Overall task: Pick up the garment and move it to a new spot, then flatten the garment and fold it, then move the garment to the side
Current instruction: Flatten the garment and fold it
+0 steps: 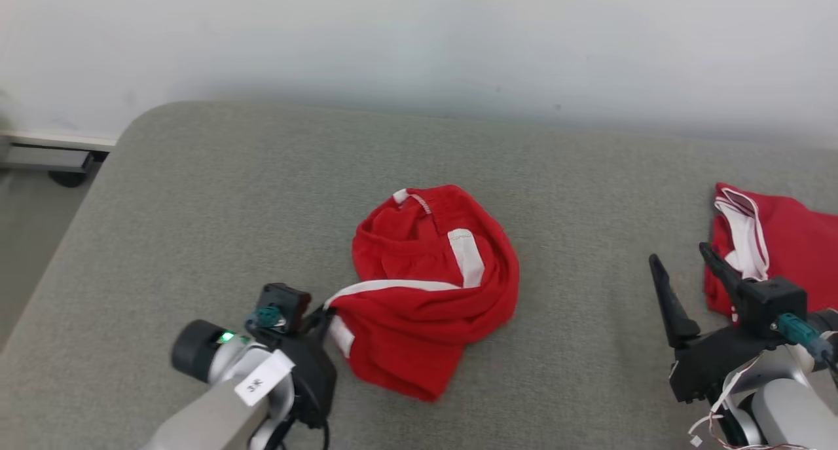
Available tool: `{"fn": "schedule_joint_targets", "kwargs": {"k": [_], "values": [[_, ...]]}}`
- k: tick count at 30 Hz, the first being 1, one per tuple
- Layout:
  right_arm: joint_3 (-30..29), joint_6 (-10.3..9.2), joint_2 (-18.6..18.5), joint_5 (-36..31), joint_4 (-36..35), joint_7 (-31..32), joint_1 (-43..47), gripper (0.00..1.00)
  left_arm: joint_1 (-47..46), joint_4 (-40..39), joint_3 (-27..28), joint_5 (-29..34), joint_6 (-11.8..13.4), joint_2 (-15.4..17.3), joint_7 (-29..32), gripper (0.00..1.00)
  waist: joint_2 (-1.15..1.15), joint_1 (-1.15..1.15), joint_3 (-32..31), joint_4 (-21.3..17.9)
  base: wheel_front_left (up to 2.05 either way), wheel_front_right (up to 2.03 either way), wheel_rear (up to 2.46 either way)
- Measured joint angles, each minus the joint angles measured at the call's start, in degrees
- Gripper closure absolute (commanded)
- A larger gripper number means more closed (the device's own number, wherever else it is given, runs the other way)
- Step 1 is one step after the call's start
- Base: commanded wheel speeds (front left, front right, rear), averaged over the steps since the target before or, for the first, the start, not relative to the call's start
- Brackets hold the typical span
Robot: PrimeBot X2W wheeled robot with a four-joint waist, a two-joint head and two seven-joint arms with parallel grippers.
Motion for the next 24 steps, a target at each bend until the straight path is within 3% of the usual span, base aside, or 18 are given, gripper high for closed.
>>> {"fn": "schedule_joint_targets", "kwargs": {"k": [5, 14, 24], "values": [[2.6, 1.74, 2.1, 0.2, 0.7, 0.4, -1.8, 0.0, 2.0, -1.9, 0.3, 1.0, 0.5, 3.6, -2.0, 1.0, 0.0, -0.01, -0.9, 2.8, 0.0, 0.0, 0.0], [8.5, 6.57, 6.1, 1.7, 7.7, 6.2, -10.2, 0.0, 6.7, -4.5, -0.2, -0.2, 0.5, 0.1, -2.7, 1.0, 0.0, -0.01, -2.1, 6.4, 0.0, 0.0, 0.0], [12.8, 8.27, 10.9, 3.2, 21.7, 15.1, -21.5, 0.0, 6.8, -6.6, -0.1, -0.5, 0.9, -1.7, -2.8, 1.0, 0.0, 0.0, -2.2, 9.8, 0.0, 0.0, 0.0]]}}
